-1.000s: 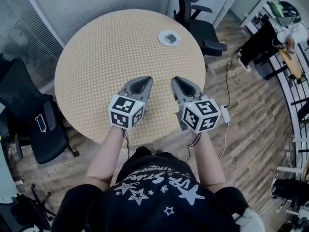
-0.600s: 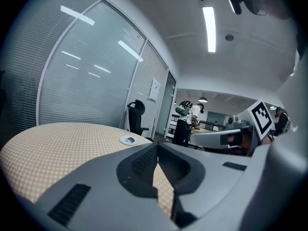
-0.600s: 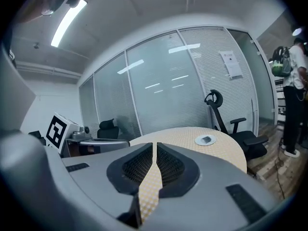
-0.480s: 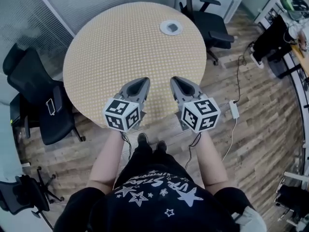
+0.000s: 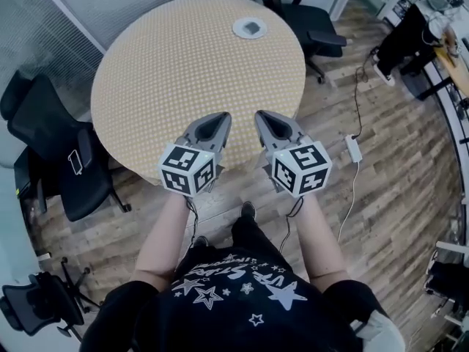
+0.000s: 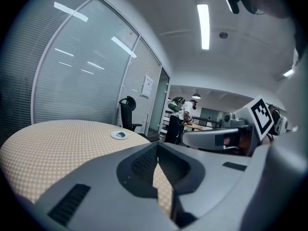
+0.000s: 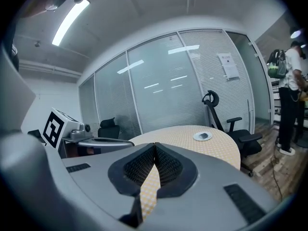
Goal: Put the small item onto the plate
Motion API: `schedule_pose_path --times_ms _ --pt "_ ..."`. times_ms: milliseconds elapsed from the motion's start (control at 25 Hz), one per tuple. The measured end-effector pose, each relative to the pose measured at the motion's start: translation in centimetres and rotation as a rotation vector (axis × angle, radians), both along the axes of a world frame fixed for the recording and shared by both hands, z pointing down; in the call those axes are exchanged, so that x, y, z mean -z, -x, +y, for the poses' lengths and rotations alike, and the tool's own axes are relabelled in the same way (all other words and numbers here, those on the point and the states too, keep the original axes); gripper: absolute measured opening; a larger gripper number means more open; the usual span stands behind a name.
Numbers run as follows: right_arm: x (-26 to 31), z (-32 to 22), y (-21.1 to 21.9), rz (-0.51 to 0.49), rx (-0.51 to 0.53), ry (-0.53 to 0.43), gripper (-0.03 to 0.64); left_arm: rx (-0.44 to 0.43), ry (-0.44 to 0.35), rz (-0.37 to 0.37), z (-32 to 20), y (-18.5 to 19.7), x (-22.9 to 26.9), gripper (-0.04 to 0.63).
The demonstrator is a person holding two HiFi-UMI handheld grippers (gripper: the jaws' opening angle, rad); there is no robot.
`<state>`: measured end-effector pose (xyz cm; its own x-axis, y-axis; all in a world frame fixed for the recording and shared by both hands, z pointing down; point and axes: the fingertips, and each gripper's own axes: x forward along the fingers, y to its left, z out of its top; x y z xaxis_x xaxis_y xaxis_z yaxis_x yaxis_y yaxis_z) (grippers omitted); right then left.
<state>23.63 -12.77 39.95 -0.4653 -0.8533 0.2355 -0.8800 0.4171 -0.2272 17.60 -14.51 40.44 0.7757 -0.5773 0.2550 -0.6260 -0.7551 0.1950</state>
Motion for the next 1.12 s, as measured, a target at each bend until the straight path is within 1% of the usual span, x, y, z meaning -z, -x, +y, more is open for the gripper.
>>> schedule_pose_path --times_ms 160,360,600,920,1120 --pt "0.6 2.0 2.3 0.028 -0.019 -0.010 0.026 -0.034 -0.015 0.012 1.8 1.9 0.6 0.008" --pt "1.8 4.9 6.7 0.072 -0.024 -0.029 0.026 -0.062 -0.031 0.033 4.0 5.8 1.5 0.008" --pt "2.9 8.5 10.9 0.097 -0.083 -0.051 0.026 -0.109 -0.059 0.056 7.7 10.0 2.6 0.008" --pt "4.5 14.1 15.6 0.092 -0.137 -0.074 0.026 -0.172 -0.092 0.062 13.4 14.7 4.4 0.008" --pt "5.7 16.7 18.9 0.088 -0.154 -0.097 0.026 -0.192 -0.111 0.077 16.3 18.0 5.5 0.008"
